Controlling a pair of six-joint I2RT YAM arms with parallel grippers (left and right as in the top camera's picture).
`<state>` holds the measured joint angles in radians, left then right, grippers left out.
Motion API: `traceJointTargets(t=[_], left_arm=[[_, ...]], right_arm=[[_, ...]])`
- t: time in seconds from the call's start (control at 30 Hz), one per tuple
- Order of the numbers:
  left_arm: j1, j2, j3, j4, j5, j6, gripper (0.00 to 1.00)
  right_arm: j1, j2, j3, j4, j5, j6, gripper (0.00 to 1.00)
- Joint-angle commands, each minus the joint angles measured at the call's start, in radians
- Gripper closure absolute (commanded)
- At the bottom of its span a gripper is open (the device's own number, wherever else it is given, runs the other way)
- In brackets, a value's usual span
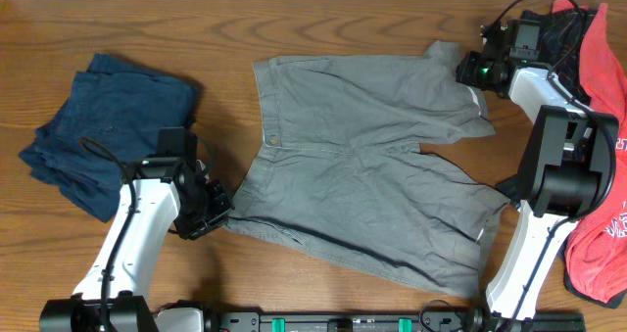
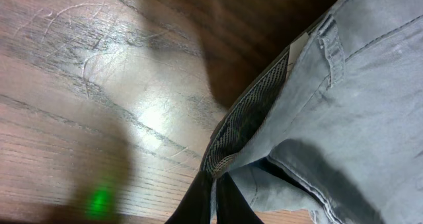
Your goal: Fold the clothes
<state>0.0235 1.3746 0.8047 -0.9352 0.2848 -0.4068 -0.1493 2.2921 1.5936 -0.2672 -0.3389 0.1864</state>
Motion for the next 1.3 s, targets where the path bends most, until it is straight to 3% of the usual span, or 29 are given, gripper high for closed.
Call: traceJointTargets(t=[0.0, 0.43, 0.57, 0.8, 0.97, 1.03, 1.17, 1.27], left_arm=[[0.004, -0.005, 0.018, -0.002, -0.009, 0.002, 0.94], [0.004, -0.005, 0.018, -0.001, -0.009, 0.002, 0.94], [0.004, -0.005, 0.018, -0.001, -0.009, 0.002, 0.94], [0.004, -0.005, 0.018, -0.002, -0.009, 0.002, 0.94], [0.004, -0.005, 0.018, -0.002, -0.009, 0.002, 0.94], [0.004, -0.005, 0.018, -0.002, -0.009, 0.002, 0.94], [0.004, -0.005, 0.018, -0.001, -0.009, 0.002, 0.94], [0.004, -0.005, 0.018, 0.002, -0.009, 0.002, 0.94]], right_arm=[[0.003, 0.002, -0.007, -0.001, -0.012, 0.003, 0.99], [-0.04, -0.173, -0.002, 0.086, 0.038, 0.045, 0.99], [-0.047, -0.188, -0.002, 0.176, 0.097, 0.045, 0.99], [-0.045, -0.167, -0.003, 0.168, 0.324, 0.045, 0.97], [-0.053, -0.169, -0.002, 0.158, 0.412, 0.045, 0.76], [-0.056, -0.181, -0.002, 0.134, 0.377, 0.045, 0.62], [-0.056, -0.24, -0.002, 0.037, 0.286, 0.045, 0.59], [-0.055, -0.319, -0.002, -0.134, 0.257, 0.045, 0.57]])
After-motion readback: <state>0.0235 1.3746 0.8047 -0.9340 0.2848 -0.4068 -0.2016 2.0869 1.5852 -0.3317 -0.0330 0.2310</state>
